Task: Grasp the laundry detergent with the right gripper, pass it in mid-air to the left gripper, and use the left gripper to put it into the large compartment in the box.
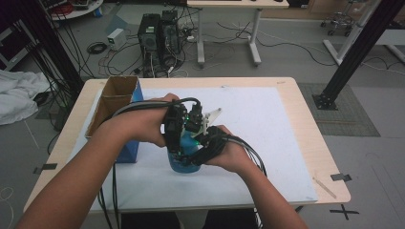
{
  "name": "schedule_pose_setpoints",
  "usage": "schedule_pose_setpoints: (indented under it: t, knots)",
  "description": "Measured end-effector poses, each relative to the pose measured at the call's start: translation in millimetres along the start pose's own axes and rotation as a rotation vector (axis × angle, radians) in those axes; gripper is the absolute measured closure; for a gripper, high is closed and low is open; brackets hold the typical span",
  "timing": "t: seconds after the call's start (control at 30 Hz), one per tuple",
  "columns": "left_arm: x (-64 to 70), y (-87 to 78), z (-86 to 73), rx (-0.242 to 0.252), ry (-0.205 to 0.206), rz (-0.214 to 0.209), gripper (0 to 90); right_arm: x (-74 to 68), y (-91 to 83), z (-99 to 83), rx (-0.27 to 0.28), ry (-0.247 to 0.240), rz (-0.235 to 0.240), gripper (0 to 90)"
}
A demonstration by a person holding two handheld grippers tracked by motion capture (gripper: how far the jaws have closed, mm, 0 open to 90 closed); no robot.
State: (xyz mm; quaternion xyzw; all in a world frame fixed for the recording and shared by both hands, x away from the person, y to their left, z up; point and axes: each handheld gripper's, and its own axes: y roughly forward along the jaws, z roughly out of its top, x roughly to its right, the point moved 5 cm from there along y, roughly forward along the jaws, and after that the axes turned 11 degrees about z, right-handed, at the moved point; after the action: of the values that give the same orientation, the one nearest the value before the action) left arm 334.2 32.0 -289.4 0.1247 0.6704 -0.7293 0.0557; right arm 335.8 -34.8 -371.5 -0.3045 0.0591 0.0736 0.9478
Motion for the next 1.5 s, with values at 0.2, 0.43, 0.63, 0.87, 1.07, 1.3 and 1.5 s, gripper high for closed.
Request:
schedule_pose_setpoints:
  t: [0.2, 0.43, 0.63, 0.87, 1.07, 1.3, 1.5]
  knots:
    - [0.1, -0.6, -0.5, -0.002, 0.006, 0.007, 34.4, -0.7, 0.4, 0.8, -0.001, 0.002, 0.003, 46.5]
    - [-0.1, 0.1, -1.8, -0.005, 0.0, 0.009, 37.2, -0.2, 1.3, 1.0, -0.002, 0.004, 0.004, 46.6]
    - [-0.5, 0.6, -2.5, -0.004, 0.001, 0.009, 37.7, 1.0, 1.9, 0.7, -0.004, 0.007, -0.002, 46.5]
    - [-1.4, 0.3, -2.9, -0.014, -0.005, 0.0, 38.1, 1.4, 2.7, 1.2, -0.002, 0.012, 0.005, 46.0]
    - [-0.5, -4.1, -0.7, -0.021, 0.008, 0.029, 38.2, 0.4, 0.8, 3.2, 0.004, 0.0, -0.011, 45.1]
    - [-2.1, -15.6, 0.4, -0.015, -0.004, 0.039, 38.2, -1.1, -9.5, 3.3, 0.037, -0.007, -0.035, 35.0]
    - [-4.1, -20.3, 1.3, -0.018, -0.007, 0.041, 38.2, -3.4, -16.1, 1.5, 0.054, -0.003, -0.05, 31.1]
